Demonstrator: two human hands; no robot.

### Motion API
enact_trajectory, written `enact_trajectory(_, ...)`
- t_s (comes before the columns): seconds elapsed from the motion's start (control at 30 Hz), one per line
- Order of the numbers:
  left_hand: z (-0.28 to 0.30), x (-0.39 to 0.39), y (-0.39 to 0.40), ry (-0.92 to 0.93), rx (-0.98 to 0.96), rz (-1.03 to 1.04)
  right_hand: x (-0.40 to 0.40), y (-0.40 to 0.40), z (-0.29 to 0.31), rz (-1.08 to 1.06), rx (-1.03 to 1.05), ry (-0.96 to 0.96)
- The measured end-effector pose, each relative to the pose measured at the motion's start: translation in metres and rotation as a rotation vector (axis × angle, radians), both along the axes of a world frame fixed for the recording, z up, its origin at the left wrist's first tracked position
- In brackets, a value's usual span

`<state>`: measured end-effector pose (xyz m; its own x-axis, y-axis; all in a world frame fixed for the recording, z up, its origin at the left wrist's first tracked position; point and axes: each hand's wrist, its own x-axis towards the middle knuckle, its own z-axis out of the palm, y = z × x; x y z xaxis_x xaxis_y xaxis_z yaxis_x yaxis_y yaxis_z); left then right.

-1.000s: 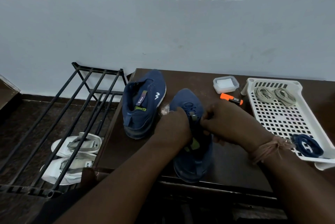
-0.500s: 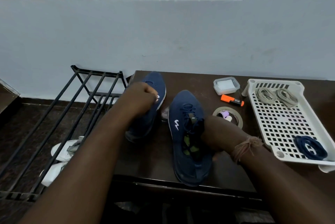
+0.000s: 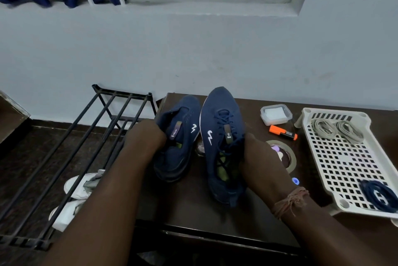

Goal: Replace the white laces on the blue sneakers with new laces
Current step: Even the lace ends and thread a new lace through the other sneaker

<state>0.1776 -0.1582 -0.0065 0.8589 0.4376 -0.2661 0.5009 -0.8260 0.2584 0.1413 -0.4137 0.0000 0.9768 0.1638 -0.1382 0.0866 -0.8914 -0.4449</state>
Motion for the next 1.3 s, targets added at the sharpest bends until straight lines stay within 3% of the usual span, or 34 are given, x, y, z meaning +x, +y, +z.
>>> enact_trajectory(0.2,0.013,0.000,0.005,-0.202,0.034,0.031,0.007,0.005,-0.005,-0.004,0.075,-0.031)
enact_trajectory(0.4,0.040,-0.010,0.017,-0.683,-0.029,0.189,0.021,0.023,-0.017,-0.015,0.201,-0.079)
enact_trajectory(0.5,0.051,-0.012,0.015,-0.811,-0.191,0.224,0.025,0.037,-0.024,-0.037,0.293,-0.022)
enact_trajectory(0.7,0.055,-0.007,-0.006,-0.886,-0.582,0.218,0.027,0.053,-0.028,0.014,0.490,0.114)
enact_trajectory(0.83,0.051,-0.007,-0.031,-0.852,-0.672,0.136,0.028,0.046,-0.021,0.041,0.653,0.168)
enact_trajectory(0.9,0.048,-0.007,-0.040,-0.828,-0.698,0.108,0.032,0.036,-0.011,-0.060,0.730,0.127)
enact_trajectory(1.0,0.042,-0.008,-0.053,-0.787,-0.609,0.007,0.042,0.018,0.003,-0.335,1.079,0.085)
enact_trajectory(1.03,0.039,-0.010,-0.057,-0.779,-0.572,-0.036,0.045,0.013,0.005,-0.347,1.102,0.084)
enact_trajectory(1.17,0.029,-0.012,-0.078,-0.698,-0.414,-0.307,0.049,-0.003,0.002,-0.366,0.849,0.243)
enact_trajectory(1.3,0.023,-0.017,-0.083,-0.417,-0.304,-0.491,0.042,-0.017,-0.006,-0.285,0.350,0.282)
